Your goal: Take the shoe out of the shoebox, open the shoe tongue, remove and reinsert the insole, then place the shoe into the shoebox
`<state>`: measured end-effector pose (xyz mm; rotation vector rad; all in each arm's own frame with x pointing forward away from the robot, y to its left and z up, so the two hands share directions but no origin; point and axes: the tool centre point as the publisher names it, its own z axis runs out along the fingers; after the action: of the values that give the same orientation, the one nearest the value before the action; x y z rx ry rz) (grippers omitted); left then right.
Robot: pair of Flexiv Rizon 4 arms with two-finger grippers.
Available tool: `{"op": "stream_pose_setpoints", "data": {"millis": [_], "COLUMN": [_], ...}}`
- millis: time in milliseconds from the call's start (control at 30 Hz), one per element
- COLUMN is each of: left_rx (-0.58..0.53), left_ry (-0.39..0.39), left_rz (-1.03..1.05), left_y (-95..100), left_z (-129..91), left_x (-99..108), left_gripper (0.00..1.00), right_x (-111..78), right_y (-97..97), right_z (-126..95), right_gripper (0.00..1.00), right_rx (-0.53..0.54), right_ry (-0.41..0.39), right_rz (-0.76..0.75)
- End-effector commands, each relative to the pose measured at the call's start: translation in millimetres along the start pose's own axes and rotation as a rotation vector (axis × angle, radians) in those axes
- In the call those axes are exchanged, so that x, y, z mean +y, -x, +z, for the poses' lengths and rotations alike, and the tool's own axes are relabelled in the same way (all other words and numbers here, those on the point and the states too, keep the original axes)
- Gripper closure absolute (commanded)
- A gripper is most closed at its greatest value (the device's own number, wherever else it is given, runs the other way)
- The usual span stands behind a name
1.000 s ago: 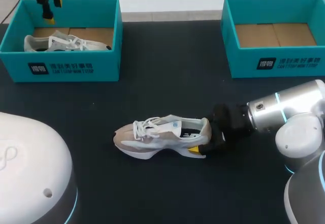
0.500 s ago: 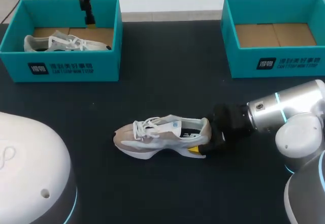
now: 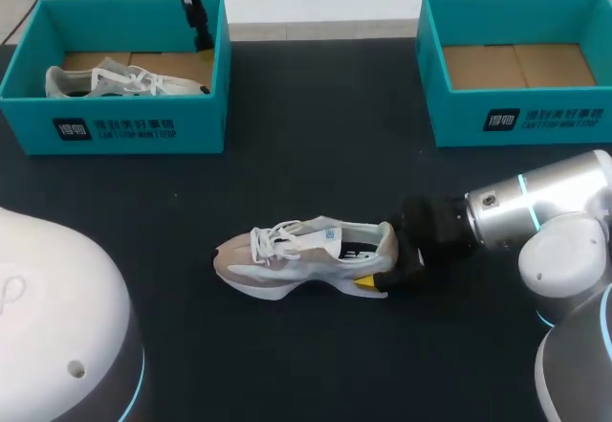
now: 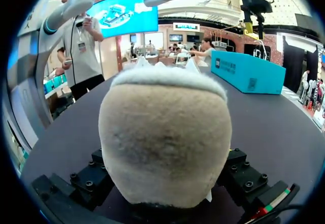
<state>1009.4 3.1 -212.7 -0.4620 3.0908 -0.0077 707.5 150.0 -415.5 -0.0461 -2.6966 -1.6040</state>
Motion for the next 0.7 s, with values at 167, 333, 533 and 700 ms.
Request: {"op": "stream_pose_setpoints", "data": {"millis": [167, 333, 533, 700], "left_rx": [0.004, 0.004, 0.004, -0.053], "left_ry": [0.003, 0.003, 0.003, 0.022], "left_rz": [0.002, 0.002, 0.002, -0.119], "left_y": [1.9, 1.9, 1.9, -36.8], "left_z": [-0.1, -0.1, -0.1, -2.2], "left_x": [-1.0, -1.0, -1.0, -1.8], "left_gripper": [0.0, 0.0, 0.0, 0.0], "right_x": [-1.4, -1.4, -1.4, -1.4], "right_y": [1.8, 1.8, 1.8, 1.8], "right_z": [4.0, 4.0, 4.0, 4.0], "right_gripper": [1.0, 1.0, 1.0, 1.0], "right_rx": [-0.001, -0.001, -0.001, -0.001], "right_ry": [-0.006, -0.006, -0.006, -0.006], "right_rz": [0.001, 0.001, 0.001, 0.001]}}
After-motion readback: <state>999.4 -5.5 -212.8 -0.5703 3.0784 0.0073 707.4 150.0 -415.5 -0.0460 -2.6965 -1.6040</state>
